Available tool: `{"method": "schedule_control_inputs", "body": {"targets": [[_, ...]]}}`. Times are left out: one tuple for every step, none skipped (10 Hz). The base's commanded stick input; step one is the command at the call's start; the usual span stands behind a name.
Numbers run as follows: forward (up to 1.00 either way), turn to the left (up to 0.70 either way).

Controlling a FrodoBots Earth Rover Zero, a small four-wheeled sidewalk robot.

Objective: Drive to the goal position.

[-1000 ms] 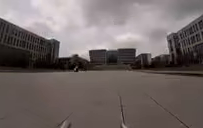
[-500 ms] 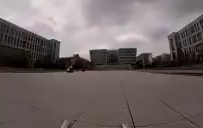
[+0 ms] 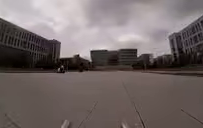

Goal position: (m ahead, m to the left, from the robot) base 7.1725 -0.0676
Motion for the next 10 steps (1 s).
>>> {"method": "schedule_control_inputs", "body": {"targets": [[1.0,0.0],[1.0,0.0],[1.0,0.0],[1.0,0.0],[1.0,0.0],[1.0,0.0],[1.0,0.0],[1.0,0.0],[1.0,0.0],[1.0,0.0]]}}
